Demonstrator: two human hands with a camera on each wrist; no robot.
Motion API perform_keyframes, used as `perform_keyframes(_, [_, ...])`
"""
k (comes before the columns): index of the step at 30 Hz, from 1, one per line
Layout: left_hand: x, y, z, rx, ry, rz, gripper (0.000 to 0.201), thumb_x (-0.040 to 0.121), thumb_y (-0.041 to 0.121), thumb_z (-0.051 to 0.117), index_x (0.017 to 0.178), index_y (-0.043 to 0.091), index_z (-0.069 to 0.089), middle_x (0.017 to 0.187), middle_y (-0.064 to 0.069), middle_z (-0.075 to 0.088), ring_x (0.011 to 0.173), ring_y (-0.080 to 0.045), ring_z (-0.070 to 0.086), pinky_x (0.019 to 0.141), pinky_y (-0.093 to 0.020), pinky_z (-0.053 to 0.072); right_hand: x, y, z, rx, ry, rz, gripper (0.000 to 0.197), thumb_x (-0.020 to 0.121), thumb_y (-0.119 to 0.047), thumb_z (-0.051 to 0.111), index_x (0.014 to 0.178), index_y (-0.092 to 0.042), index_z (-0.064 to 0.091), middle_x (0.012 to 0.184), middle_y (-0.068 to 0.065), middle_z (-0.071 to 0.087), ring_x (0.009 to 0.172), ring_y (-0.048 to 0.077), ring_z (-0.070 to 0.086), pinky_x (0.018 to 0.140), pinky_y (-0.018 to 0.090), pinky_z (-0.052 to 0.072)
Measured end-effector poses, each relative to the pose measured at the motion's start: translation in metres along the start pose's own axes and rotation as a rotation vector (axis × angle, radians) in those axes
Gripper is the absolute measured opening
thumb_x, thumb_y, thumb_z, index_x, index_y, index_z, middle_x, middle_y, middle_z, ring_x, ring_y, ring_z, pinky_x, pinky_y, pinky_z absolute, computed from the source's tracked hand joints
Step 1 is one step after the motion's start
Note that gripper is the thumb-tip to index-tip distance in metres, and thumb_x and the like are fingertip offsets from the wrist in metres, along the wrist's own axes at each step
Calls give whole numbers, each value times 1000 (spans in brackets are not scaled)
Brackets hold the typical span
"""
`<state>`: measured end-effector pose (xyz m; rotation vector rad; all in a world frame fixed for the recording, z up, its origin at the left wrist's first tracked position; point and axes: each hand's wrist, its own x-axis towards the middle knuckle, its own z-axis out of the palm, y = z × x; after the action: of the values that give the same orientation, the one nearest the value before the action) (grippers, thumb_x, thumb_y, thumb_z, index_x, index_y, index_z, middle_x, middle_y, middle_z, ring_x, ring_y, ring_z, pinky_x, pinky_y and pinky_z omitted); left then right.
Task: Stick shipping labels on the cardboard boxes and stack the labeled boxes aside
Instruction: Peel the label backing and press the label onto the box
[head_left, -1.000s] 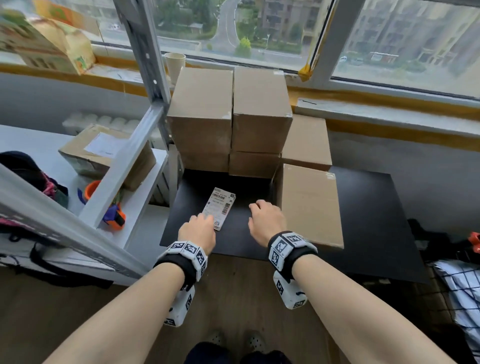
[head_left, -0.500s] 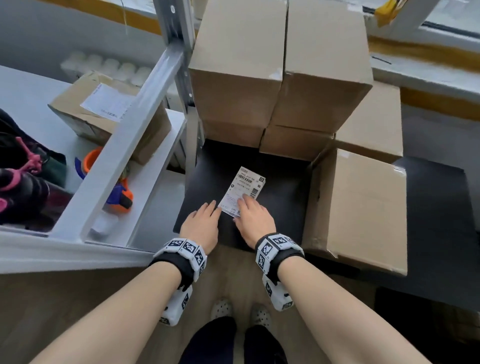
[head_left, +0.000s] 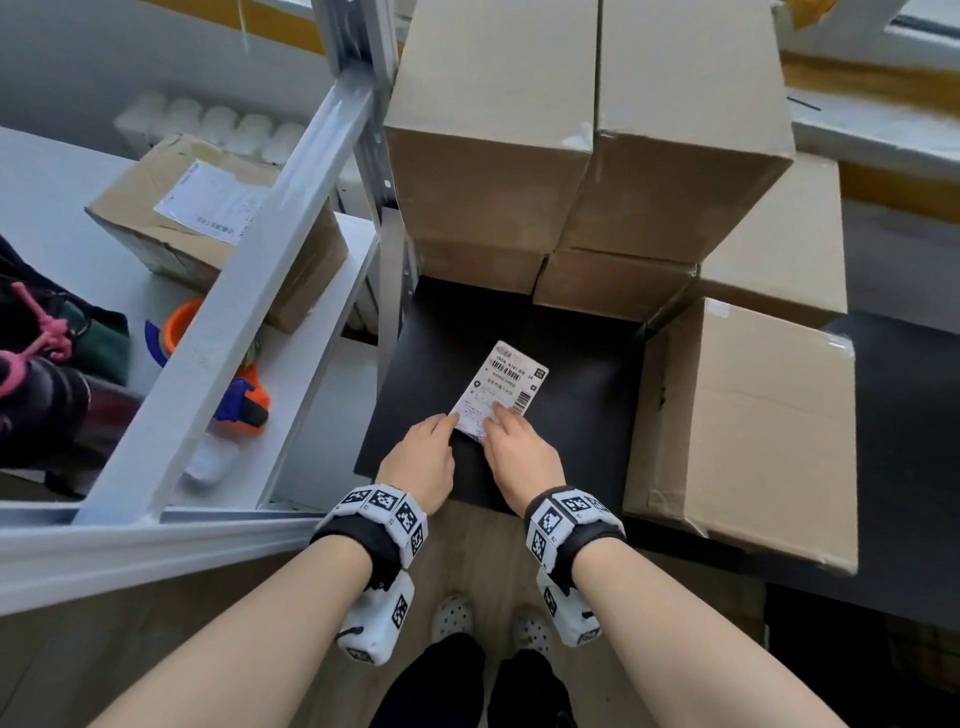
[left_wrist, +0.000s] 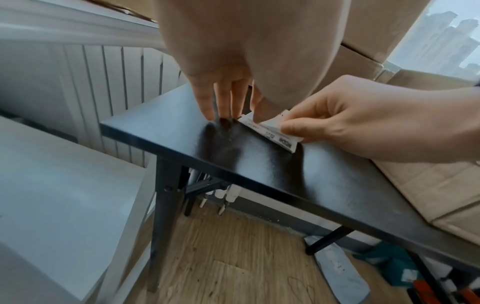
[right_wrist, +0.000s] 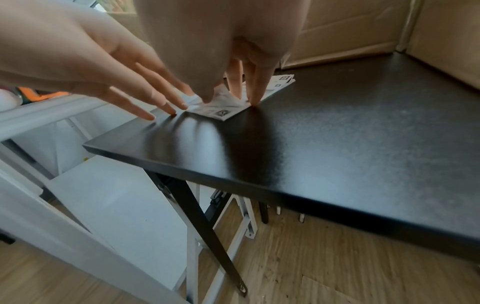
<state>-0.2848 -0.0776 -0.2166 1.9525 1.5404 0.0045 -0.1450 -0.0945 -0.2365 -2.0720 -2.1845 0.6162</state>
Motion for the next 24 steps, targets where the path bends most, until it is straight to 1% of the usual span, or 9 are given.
perform_keyframes(2, [-2, 3, -1, -98, 16, -63, 51, 97, 15, 41, 145, 18, 27, 146, -2, 39, 131, -19, 41, 105, -35, 41, -3, 1, -4, -22, -72, 15, 31, 101, -19, 38, 125, -5, 53, 148, 7, 40, 138, 24, 35, 93, 40, 48])
perform_keyframes(4, [-4, 5, -2, -185, 48, -135, 52, 96, 16, 44, 145, 17, 26, 143, -5, 43, 129, -22, 45, 104, -36, 41, -6, -1, -10, 7, -90, 56, 33, 102, -22, 33, 125, -8, 53, 147, 3, 40, 136, 22, 36, 96, 39, 46])
perform_keyframes(6, [-7, 7, -5, -232, 77, -186, 51, 95, 16, 46, 143, 17, 29, 141, -6, 46, 127, -24, 47, 102, -37, 40, -9, -5, -15, 69, -90, 102, 34, 101, -26, 33, 119, -10, 57, 141, 1, 47, 127, 25, 46, 93, 38, 46])
perform_keyframes(8, [-10, 8, -7, -255, 94, -213, 47, 95, 16, 46, 141, 17, 33, 137, -5, 50, 124, -24, 50, 101, -37, 42, -11, -6, -16, 115, -79, 143, 33, 100, -29, 32, 109, -11, 59, 125, 3, 58, 110, 30, 57, 83, 38, 47])
perform_keyframes(10, [-13, 8, -9, -264, 99, -219, 40, 95, 17, 46, 135, 17, 41, 130, -4, 56, 118, -23, 54, 100, -38, 44, -13, -6, -19, 115, -66, 190, 30, 100, -29, 32, 102, -10, 56, 111, 8, 63, 97, 34, 60, 76, 38, 45])
perform_keyframes(14, [-17, 11, -13, -284, 57, -176, 24, 94, 18, 48, 114, 18, 61, 113, -2, 66, 107, -22, 60, 95, -36, 47, -20, -8, -36, 142, -13, 253, 22, 100, -23, 34, 107, -10, 50, 103, 16, 64, 93, 38, 61, 77, 41, 49])
perform_keyframes(18, [-20, 22, -19, -424, -14, -106, 19, 92, 14, 52, 105, 17, 67, 105, -5, 69, 96, -21, 66, 91, -39, 52, -34, -7, -61, 217, 116, 257, 28, 101, -29, 34, 110, -11, 53, 104, 15, 66, 93, 35, 63, 76, 38, 50])
perform_keyframes(21, [-23, 43, -29, -553, -32, -35, 20, 92, 12, 53, 107, 9, 68, 103, -7, 69, 93, -21, 67, 89, -38, 54, -46, -4, -84, 269, 224, 246, 32, 101, -33, 36, 110, -10, 56, 101, 14, 68, 90, 33, 65, 70, 34, 49])
perform_keyframes(24, [-26, 73, -47, -685, -82, 24, 29, 95, 12, 49, 122, 3, 59, 105, -7, 64, 90, -21, 65, 77, -26, 53, -55, -2, -104, 300, 289, 228, 30, 99, -33, 39, 106, -11, 58, 91, 15, 69, 82, 34, 65, 70, 39, 52])
